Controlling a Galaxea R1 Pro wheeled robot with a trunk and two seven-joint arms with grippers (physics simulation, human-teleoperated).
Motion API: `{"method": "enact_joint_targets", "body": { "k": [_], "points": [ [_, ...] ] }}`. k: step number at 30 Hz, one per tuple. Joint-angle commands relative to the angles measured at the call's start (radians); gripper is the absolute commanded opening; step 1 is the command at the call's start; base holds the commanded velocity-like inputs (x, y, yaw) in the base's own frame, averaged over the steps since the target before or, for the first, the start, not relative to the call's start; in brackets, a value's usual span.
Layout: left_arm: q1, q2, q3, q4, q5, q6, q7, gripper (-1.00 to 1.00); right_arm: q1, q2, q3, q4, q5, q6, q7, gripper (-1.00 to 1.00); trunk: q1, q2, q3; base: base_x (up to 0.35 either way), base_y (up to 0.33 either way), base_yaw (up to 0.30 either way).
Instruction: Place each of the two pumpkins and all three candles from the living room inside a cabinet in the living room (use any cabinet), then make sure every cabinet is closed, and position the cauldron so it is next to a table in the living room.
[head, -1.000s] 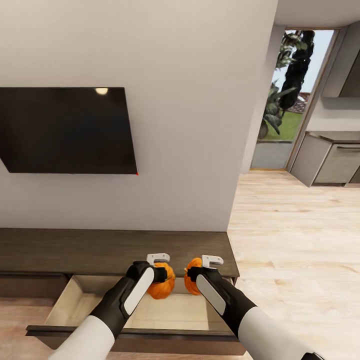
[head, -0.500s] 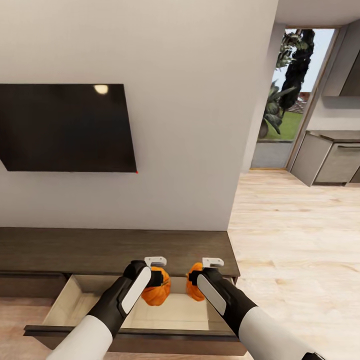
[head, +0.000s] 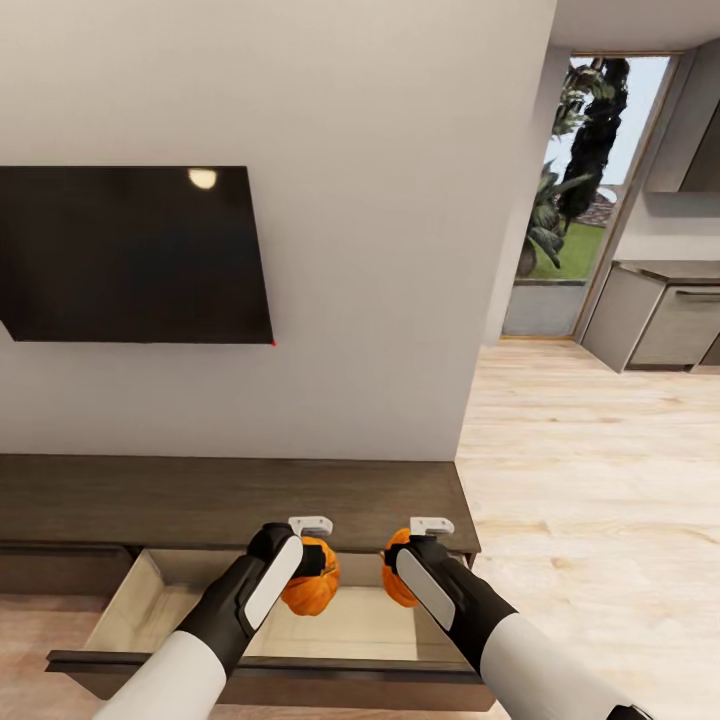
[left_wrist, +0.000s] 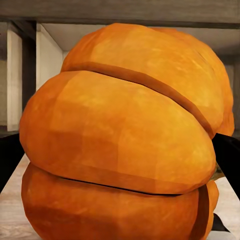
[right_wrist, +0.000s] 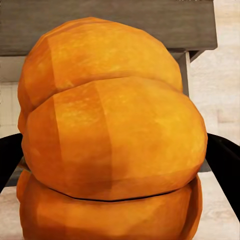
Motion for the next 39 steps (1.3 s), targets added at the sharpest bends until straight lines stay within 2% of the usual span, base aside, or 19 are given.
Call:
{"method": "enact_joint_targets", "body": {
  "k": [1, 3, 8, 14, 39],
  "points": [
    [-0.001, 0.0, -0.002, -0.001, 0.01, 0.001, 0.011, -1.0, -0.001, -0.001, 0.004, -0.001, -0.006, 0.003, -0.01, -1.0, 0.0, -0.001, -0.001, -0.019, 0.0, 0.0],
    [-0.001, -0.001, -0.002, -0.001, 0.009, 0.001, 0.011, -1.0, -0.001, -0.001, 0.004, -0.001, -0.005, 0.003, -0.009, -1.0, 0.0, -0.001, -0.001, -0.145, 0.0, 0.0],
    [-0.027, 0.027, -0.003, 0.027, 0.001, -0.027, 0.008, -1.0, -0.003, 0.004, 0.014, -0.007, 0.012, -0.03, -0.001, -1.0, 0.019, -0.036, -0.017, 0.0, 0.0, 0.0],
    [-0.016, 0.028, 0.002, 0.025, 0.003, -0.054, 0.008, -1.0, -0.004, 0.004, 0.013, -0.006, 0.015, -0.055, -0.001, -1.0, 0.042, -0.078, -0.036, 0.0, 0.0, 0.0],
    [-0.016, 0.028, 0.003, 0.027, 0.01, -0.053, 0.008, -1.0, -0.004, 0.004, 0.013, -0.004, 0.014, -0.048, -0.001, -1.0, 0.131, -0.239, -0.108, 0.0, 0.0, 0.0]
  ]
}}
